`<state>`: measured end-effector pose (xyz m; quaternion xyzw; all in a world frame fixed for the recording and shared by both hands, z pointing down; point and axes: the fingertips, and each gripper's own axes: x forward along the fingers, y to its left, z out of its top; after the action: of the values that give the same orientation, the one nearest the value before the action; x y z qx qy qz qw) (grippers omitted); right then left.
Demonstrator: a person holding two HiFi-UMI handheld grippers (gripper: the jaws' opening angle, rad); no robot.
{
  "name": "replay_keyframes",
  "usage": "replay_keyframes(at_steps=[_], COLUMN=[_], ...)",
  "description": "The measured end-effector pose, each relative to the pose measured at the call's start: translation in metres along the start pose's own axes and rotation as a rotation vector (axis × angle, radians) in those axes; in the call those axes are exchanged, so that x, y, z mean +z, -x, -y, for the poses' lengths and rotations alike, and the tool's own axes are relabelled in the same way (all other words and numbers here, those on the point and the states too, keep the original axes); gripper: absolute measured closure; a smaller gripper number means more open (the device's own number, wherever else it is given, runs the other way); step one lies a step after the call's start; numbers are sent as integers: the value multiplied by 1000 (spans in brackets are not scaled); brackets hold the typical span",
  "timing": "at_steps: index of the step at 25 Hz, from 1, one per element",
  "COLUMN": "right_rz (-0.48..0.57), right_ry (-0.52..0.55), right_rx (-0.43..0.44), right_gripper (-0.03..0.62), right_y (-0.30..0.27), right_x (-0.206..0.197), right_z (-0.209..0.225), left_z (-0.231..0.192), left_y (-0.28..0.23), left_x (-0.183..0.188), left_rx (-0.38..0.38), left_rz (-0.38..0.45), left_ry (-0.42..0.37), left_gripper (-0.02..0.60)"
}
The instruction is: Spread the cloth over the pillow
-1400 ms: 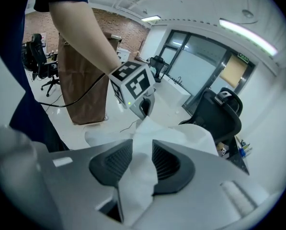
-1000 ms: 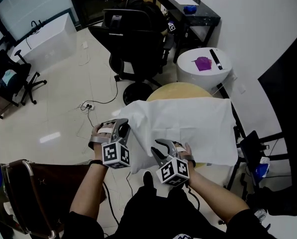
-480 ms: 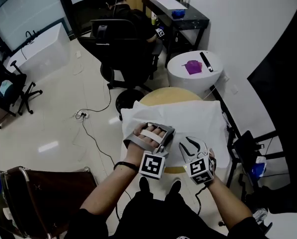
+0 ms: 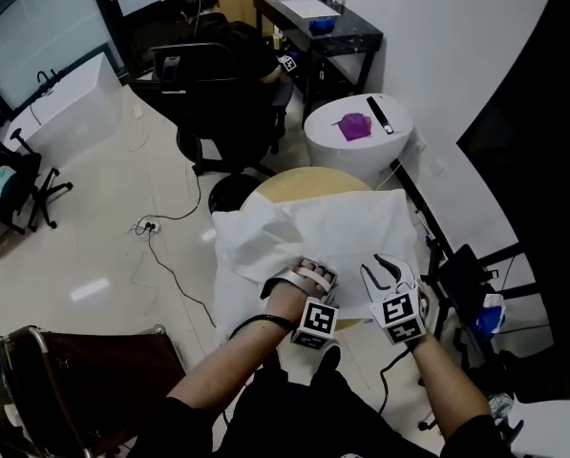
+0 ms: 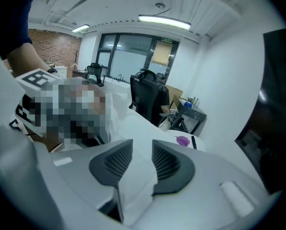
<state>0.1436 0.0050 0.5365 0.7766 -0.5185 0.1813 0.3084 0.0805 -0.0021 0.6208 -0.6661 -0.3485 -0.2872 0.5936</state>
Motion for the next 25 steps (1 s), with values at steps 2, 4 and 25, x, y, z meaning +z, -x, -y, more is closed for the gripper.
replay_keyframes(at_steps=[2,4,25], right_rz=[22,58,82], right_ry=[36,74,149], right_rx=[21,51,285], right_gripper=[456,456,455], right_y=[0,-2,-60], right_x=[12,29,81], right_z=[-1,-6,-100], left_z=[10,14,54], left_y=[-5,-4,115], left_x=[0,2,-201], left_rx=[-44,-52,231], left_rz=[-9,-4,-100], left_ry=[10,24,790], left_gripper=[466,457,391])
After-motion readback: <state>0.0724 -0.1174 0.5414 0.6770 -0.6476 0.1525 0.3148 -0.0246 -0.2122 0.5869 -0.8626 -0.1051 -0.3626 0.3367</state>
